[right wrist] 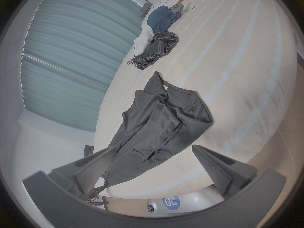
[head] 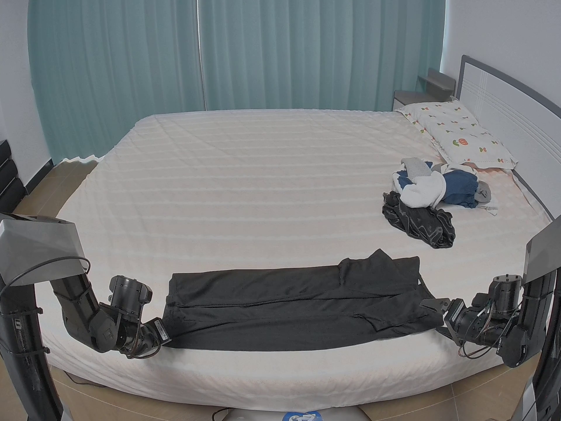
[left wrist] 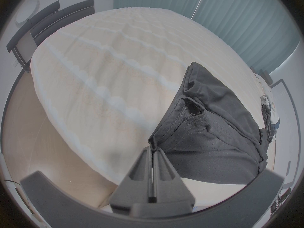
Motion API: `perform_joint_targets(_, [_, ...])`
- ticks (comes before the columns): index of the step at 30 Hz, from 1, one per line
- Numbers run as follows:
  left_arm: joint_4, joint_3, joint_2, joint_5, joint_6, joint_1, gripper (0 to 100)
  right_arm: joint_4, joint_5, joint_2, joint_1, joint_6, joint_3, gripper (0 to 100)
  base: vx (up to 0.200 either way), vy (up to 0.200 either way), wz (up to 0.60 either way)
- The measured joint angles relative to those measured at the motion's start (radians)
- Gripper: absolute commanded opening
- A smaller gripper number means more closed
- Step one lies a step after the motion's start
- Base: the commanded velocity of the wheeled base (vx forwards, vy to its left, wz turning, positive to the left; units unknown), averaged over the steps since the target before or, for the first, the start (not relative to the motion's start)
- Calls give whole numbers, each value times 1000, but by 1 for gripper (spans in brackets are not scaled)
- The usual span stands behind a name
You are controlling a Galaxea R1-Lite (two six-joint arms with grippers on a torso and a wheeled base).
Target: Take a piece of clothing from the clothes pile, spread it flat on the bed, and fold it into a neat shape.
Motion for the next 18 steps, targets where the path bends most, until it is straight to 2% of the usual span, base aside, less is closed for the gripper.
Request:
perform_joint_targets(2, [10,-2,-5,0,2,5,0,0,0,0,0,-1,0,100,0,0,0])
perform_joint_targets(3, [10,-4,-6,0,3,8,100,0,0,0,0,0,0,100,0,0,0])
perform_joint_targets(13, [11,-14,-17,-6,1,26,100,0,-3,-5,1,-3,3,100,0,0,0])
perform_joint_targets(18, [9,-47,-48,-62,-8,67,100,0,-2,-12,-4,-7,5,100,0,0,0])
